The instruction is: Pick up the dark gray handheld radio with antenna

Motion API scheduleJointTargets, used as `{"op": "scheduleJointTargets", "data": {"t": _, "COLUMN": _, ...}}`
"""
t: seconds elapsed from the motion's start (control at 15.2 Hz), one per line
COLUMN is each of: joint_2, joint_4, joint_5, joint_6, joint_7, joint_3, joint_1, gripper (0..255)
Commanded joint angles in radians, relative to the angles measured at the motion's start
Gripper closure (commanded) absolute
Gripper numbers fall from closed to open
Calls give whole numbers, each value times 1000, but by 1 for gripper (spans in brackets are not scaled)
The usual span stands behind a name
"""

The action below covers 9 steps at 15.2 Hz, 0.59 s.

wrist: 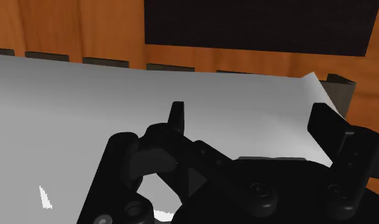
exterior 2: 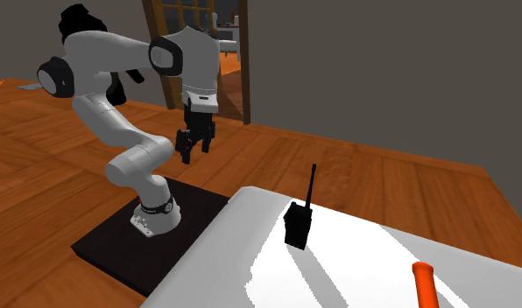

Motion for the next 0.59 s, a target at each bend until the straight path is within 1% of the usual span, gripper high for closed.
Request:
{"op": "scheduleJointTargets", "data": {"t": 0.0, "joint_2": 0, "joint_4": 0, "joint_5": 0, "joint_6": 0, "joint_7": 0, "joint_3": 0, "joint_1": 0, "gripper": 0}}
{"op": "scheduleJointTargets", "data": {"t": 0.26, "joint_2": 140, "joint_4": 75, "joint_5": 12, "joint_6": 95, "joint_7": -9, "joint_3": -30, "joint_1": -12, "gripper": 0}}
{"op": "scheduleJointTargets", "data": {"t": 0.53, "joint_2": 281, "joint_4": 169, "joint_5": 32, "joint_6": 171, "joint_7": -23, "joint_3": -59, "joint_1": -20, "gripper": 0}}
